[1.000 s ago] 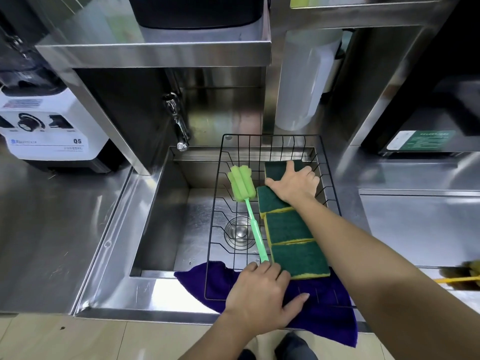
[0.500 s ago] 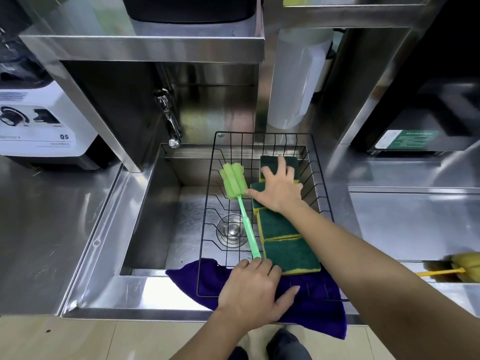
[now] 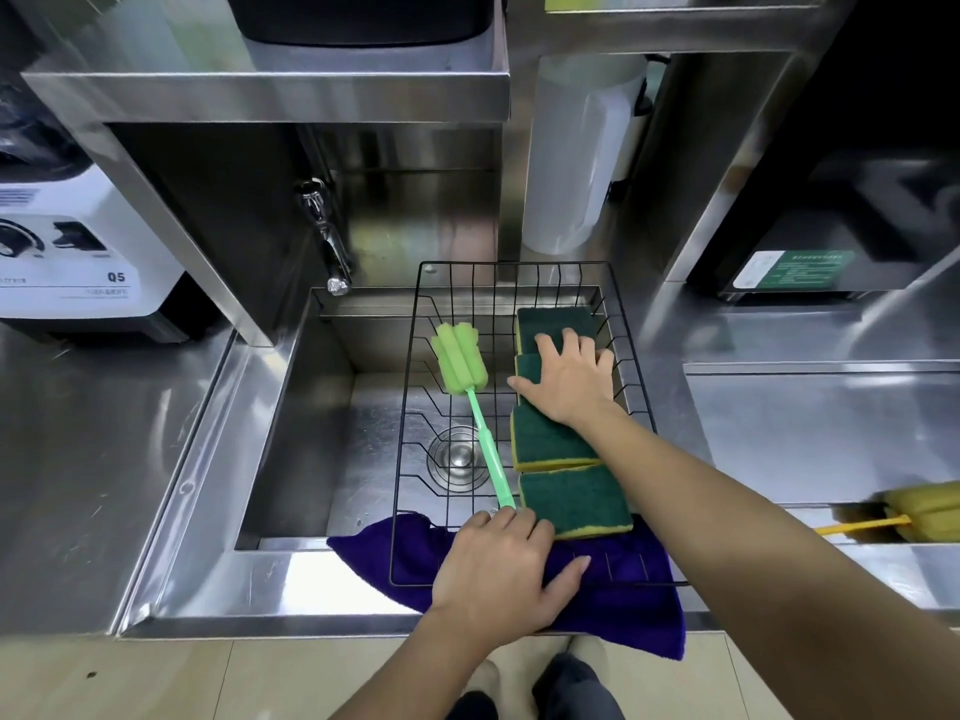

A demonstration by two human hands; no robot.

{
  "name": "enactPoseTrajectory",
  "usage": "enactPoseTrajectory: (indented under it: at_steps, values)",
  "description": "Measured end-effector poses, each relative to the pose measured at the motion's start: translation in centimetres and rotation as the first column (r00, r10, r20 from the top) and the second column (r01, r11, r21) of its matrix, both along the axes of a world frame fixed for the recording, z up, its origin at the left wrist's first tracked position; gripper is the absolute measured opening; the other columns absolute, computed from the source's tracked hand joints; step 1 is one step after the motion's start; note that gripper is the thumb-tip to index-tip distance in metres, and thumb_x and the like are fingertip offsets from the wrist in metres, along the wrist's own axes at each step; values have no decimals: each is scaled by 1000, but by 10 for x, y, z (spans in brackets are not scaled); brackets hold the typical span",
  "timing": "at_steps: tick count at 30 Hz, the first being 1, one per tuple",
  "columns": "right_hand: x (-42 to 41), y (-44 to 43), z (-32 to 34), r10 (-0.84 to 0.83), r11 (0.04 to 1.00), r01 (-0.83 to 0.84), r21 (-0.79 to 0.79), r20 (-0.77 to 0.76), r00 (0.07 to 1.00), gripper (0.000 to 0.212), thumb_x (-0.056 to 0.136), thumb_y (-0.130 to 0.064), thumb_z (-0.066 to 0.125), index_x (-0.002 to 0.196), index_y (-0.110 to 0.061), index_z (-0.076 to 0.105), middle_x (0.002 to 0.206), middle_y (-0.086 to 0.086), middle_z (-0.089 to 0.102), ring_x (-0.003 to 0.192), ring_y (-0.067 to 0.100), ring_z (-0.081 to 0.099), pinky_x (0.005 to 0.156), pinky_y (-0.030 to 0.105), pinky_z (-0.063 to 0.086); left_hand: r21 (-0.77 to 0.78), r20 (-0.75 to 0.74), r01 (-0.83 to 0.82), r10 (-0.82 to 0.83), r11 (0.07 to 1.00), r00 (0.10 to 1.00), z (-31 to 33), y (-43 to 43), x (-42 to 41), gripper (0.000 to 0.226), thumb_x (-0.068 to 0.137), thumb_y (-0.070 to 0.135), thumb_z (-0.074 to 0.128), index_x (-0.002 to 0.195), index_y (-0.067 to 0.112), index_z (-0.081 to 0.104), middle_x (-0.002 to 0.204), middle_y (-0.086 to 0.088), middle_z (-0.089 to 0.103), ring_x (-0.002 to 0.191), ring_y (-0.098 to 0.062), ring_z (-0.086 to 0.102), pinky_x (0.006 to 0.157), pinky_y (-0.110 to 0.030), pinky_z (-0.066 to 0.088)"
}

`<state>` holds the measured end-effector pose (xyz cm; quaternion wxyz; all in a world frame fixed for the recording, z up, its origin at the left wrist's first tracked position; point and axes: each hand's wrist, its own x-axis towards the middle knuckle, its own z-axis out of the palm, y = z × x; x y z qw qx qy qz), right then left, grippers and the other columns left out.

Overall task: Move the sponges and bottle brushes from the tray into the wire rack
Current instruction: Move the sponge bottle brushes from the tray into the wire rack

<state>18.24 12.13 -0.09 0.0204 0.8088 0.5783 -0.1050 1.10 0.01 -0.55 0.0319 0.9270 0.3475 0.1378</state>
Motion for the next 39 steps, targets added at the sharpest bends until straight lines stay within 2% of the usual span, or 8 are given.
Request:
enactPoseTrajectory:
  at_steps: [4, 11, 15, 20, 25, 31, 35, 39]
  values:
    - [10, -5, 19, -36, 979, 45, 198, -50, 998, 67, 89, -60, 42, 139, -14, 39, 149, 13, 35, 135, 30, 33, 107, 47, 26, 11, -14, 11, -10, 1000, 1000, -1, 0, -1, 43, 86, 53, 43, 67, 18, 58, 63, 3, 55, 58, -17, 52, 54, -29, 41]
    - [75, -51, 49, -238, 880, 281, 384, -157, 959, 32, 92, -19, 50, 118, -1, 55, 123, 21, 53, 113, 39, 51, 93, 45, 41, 26, -52, 52, -50, 998, 997, 2, 2, 5, 44, 88, 52, 41, 73, 16, 61, 69, 0, 56, 67, -21, 52, 65, -35, 39]
    - [115, -102, 43, -377, 850, 447, 278, -271, 886, 28, 86, -1, 47, 111, -6, 60, 120, 20, 56, 108, 41, 56, 90, 46, 49, 7, -52, 152, -151, 988, 987, 3, -8, 29, 46, 87, 54, 41, 76, 15, 62, 71, -1, 56, 68, -23, 51, 66, -36, 39]
    - [149, -170, 34, -470, 861, 497, 112, -201, 860, 32, 81, 3, 47, 105, -5, 66, 117, 17, 64, 109, 38, 58, 93, 39, 47, -34, -103, 181, -184, 983, 978, 7, -22, 59, 53, 85, 57, 36, 78, 14, 65, 72, -1, 61, 68, -22, 55, 63, -34, 43]
    - [162, -216, 19, -409, 906, 402, -134, -29, 912, 32, 84, -5, 46, 105, -19, 65, 120, 2, 65, 117, 24, 55, 106, 39, 33, -68, -157, 168, -177, 983, 972, 5, -21, 62, 56, 87, 58, 31, 77, 15, 64, 72, -1, 62, 69, -22, 56, 62, -35, 42]
    - [164, -227, 7, -259, 868, 294, -400, 142, 955, 38, 87, -5, 35, 110, -23, 59, 120, 0, 61, 117, 23, 50, 98, 46, 25, -110, -203, 157, -177, 981, 963, 7, -21, 62, 64, 88, 62, 23, 84, 16, 67, 75, 1, 62, 70, -20, 57, 63, -33, 44]
    - [157, -218, 13, -95, 881, 240, -409, 343, 935, 38, 92, -12, 35, 124, -18, 54, 126, 6, 52, 123, 26, 42, 104, 48, 26, -137, -200, 128, -154, 982, 968, 12, -23, 59, 75, 86, 67, 9, 102, 19, 65, 91, 3, 64, 84, -18, 58, 73, -31, 43]
    - [160, -212, 26, -101, 922, 243, -302, 418, 903, 30, 92, -15, 44, 118, -16, 58, 125, 4, 54, 121, 24, 45, 105, 43, 26, -125, -252, 127, -155, 984, 955, 14, -23, 58, 72, 87, 68, 9, 122, 23, 52, 113, 5, 58, 104, -14, 50, 86, -28, 36]
